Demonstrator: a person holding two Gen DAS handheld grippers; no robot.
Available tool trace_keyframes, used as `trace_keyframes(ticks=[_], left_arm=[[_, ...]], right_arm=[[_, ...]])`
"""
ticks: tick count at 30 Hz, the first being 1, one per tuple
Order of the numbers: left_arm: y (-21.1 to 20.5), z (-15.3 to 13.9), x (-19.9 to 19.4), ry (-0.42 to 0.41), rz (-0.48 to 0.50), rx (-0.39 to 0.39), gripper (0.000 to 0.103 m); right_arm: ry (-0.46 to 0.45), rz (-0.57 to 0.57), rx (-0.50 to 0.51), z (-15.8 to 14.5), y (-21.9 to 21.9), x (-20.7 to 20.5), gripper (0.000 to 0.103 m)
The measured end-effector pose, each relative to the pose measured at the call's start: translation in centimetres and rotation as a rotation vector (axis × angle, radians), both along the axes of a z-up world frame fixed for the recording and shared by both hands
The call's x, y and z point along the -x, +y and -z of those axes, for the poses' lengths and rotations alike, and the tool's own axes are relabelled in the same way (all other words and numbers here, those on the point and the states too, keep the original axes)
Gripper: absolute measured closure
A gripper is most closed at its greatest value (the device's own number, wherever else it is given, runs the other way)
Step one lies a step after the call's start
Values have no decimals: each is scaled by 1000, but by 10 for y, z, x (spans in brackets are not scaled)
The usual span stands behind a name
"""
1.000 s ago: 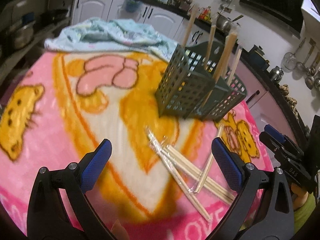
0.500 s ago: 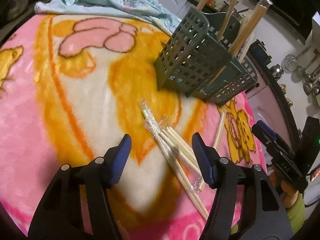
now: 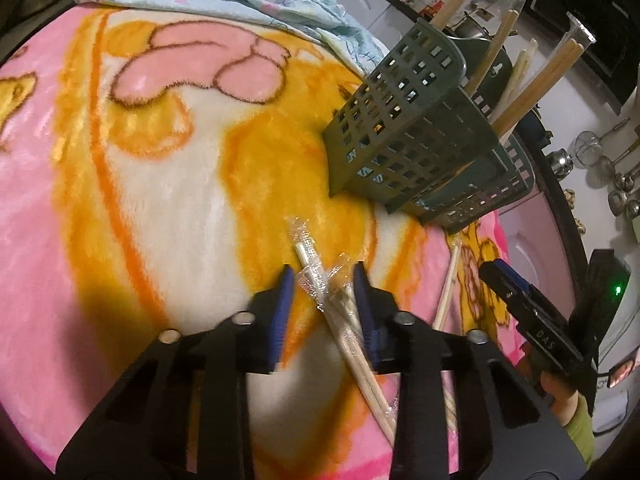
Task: Organize utensils
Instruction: 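Close the right gripper on the end of another wrapped chopstick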
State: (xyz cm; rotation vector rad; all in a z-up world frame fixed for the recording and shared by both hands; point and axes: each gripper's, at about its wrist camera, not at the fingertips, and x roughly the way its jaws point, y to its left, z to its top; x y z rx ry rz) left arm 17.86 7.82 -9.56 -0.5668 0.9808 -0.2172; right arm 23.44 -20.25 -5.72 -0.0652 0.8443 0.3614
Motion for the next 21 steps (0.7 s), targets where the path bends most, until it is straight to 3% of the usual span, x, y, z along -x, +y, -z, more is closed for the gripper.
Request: trace_keyframes(ticks=[2, 11, 14, 16, 21], left_arm=[[1, 2, 0, 3, 4, -3, 93], [4, 2, 1, -7, 19, -1, 100], [5, 0, 3, -13, 22, 1, 102], [5, -1, 4, -20, 24, -6, 102], [7, -3, 5, -28, 20, -7, 102]], right_arm=[[14, 9, -6, 2, 1, -5, 37], [133, 85, -59, 19, -3, -38, 49], [180, 114, -87, 27, -7, -48, 58], [177, 126, -78, 28, -8, -50, 69], [182, 130, -72, 29, -16, -52, 84]])
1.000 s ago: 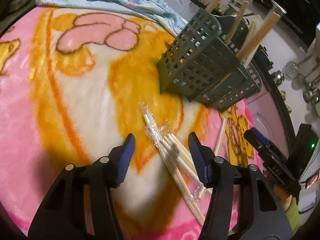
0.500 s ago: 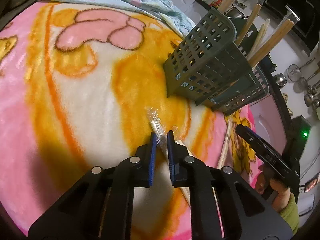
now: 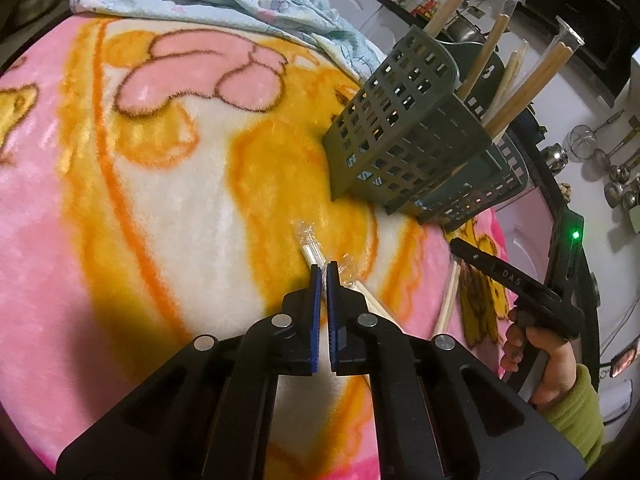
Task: Organize utensils
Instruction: 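Close the right gripper on the end of another wrapped chopstick, then lift the chopstick with the right gripper up over the caddy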
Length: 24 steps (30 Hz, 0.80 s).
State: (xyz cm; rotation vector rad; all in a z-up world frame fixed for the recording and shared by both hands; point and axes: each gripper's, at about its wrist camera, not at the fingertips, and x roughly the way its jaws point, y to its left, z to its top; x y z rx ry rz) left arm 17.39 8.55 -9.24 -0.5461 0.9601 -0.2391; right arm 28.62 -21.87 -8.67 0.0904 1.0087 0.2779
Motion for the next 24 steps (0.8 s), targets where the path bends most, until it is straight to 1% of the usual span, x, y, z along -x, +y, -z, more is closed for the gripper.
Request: trace_keyframes(ticks=[4, 12, 18, 24], left_arm=[[2, -3, 2, -10, -3, -4, 102], [8, -10, 5, -28, -11, -5, 103], [12, -22, 11, -61, -16, 0, 103], [11, -42, 18, -116, -9, 6, 103]], right_arm=[[3, 4, -15, 1, -6, -1, 93], [-11, 6, -37, -4, -11, 2, 95], [-66, -22, -33, -22, -10, 18, 96], [-149, -77, -41, -52, -3, 40, 97]])
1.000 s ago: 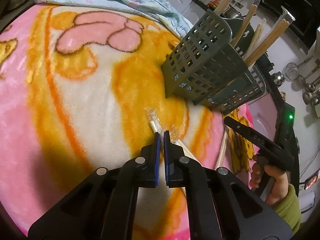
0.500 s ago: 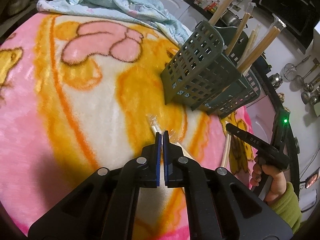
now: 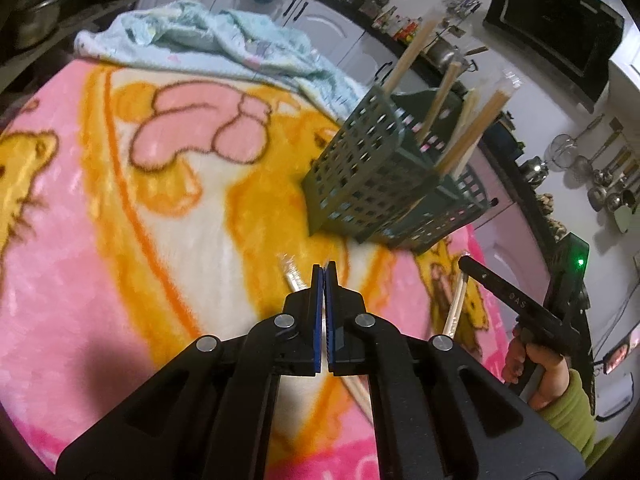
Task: Organize utensils
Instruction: 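Lift the chopstick with the right gripper up over the caddy, then lower the chopstick into a caddy slot with the right gripper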
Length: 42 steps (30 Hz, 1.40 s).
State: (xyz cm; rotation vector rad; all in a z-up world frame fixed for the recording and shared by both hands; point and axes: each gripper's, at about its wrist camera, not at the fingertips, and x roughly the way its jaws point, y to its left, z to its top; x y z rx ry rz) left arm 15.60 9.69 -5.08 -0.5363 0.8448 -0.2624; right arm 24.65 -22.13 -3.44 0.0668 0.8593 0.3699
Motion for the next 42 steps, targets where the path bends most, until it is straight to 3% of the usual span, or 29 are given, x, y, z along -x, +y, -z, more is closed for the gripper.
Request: trace_keyframes(ticks=[16, 42], left_arm=[[-31, -71, 16, -174, 84, -10, 103], [-80, -144, 13, -342, 209, -42, 103]], right_arm=[[-169, -136, -35, -74, 27, 41, 98], [-331, -189, -56, -134, 33, 71, 98]])
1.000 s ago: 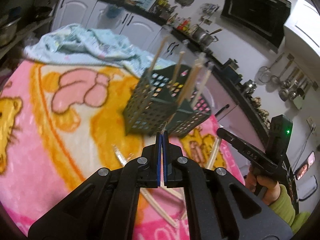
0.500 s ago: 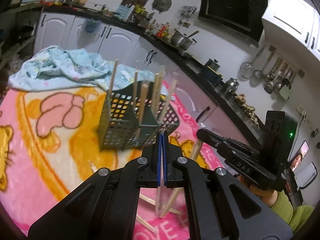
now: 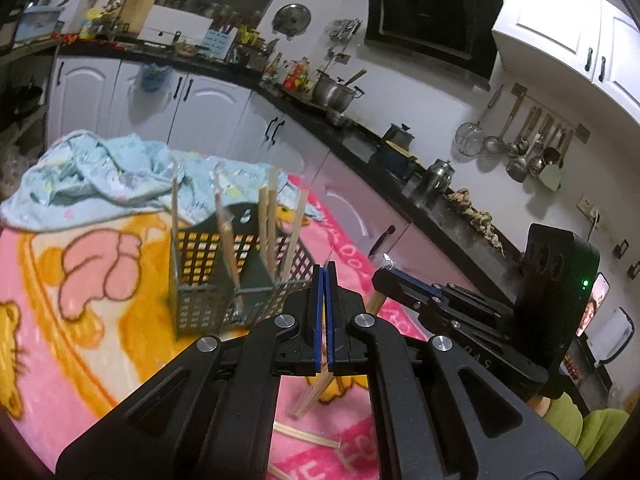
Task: Organize utensils
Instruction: 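Lower the chopstick into a caddy slot with the right gripper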
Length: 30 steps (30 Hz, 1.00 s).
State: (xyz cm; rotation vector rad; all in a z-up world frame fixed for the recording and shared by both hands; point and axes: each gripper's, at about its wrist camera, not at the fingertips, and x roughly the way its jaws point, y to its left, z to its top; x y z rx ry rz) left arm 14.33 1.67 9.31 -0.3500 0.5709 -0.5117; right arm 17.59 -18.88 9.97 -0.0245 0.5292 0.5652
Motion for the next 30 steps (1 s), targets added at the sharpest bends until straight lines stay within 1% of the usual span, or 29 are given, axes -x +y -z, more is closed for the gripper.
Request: trace_keyframes(ticks=[17, 30], left_arm=[[-20, -43, -11, -85, 29, -7, 103], [-27, -85, -25, -172, 12, -13, 103]], right_arm=[[-100, 33, -27, -39, -15, 1, 98], [-189, 54, -59, -77, -20, -5, 98]])
